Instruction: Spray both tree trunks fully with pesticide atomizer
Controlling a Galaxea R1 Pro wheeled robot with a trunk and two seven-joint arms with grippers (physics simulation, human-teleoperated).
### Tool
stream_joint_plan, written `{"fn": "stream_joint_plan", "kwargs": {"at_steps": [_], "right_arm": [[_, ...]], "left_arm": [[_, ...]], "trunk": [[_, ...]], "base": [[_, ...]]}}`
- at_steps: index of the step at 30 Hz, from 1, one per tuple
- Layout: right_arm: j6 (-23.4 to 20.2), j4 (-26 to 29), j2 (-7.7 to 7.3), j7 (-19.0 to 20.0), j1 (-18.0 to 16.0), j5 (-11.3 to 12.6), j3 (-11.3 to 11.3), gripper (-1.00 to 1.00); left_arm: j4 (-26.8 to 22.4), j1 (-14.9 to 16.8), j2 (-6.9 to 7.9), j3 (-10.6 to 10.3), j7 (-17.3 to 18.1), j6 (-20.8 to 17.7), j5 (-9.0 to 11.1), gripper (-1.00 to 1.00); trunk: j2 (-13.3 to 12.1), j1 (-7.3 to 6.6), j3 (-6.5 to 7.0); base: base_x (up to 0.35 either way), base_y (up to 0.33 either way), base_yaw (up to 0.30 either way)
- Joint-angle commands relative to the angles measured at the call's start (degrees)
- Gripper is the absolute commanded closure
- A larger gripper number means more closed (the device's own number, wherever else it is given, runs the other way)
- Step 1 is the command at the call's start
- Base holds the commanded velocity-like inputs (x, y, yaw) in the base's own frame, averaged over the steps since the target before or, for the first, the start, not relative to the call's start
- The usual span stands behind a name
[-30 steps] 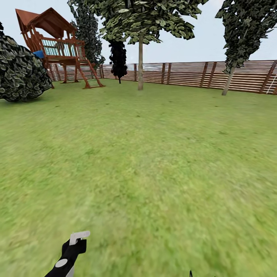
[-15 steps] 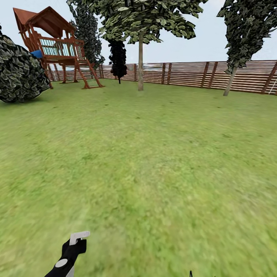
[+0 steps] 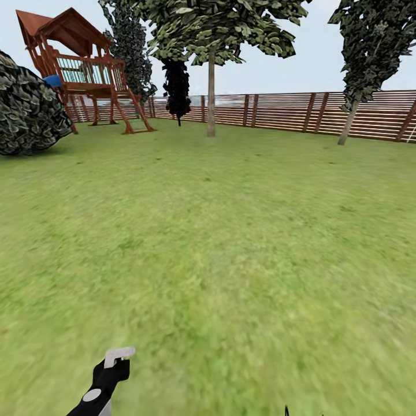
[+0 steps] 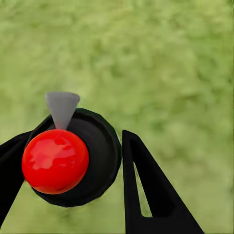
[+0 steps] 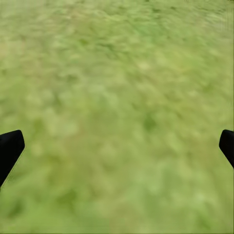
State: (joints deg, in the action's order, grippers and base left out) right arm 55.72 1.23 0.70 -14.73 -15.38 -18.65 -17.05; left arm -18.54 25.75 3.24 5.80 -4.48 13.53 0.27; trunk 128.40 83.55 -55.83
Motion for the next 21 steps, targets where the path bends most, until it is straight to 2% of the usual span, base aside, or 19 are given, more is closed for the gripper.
{"fn": "stream_joint_plan", "kwargs": {"at_steps": [1, 21], "right_arm": [[0.0, 0.0, 0.0, 0.02, 0.0, 0.0, 0.0, -1.0], [0.0, 0.0, 0.0, 0.03, 0.0, 0.01, 0.02, -1.0]], "left_arm": [[-0.01, 0.0, -0.01, 0.0, 0.0, 0.0, -0.01, 1.0], [-0.01, 0.0, -0.03, 0.0, 0.01, 0.0, -0.01, 1.0]], "trunk": [[0.0, 0.0, 0.0], [0.0, 0.0, 0.0]], "base": [[0.337, 0.0, 0.0], [0.337, 0.0, 0.0]]}}
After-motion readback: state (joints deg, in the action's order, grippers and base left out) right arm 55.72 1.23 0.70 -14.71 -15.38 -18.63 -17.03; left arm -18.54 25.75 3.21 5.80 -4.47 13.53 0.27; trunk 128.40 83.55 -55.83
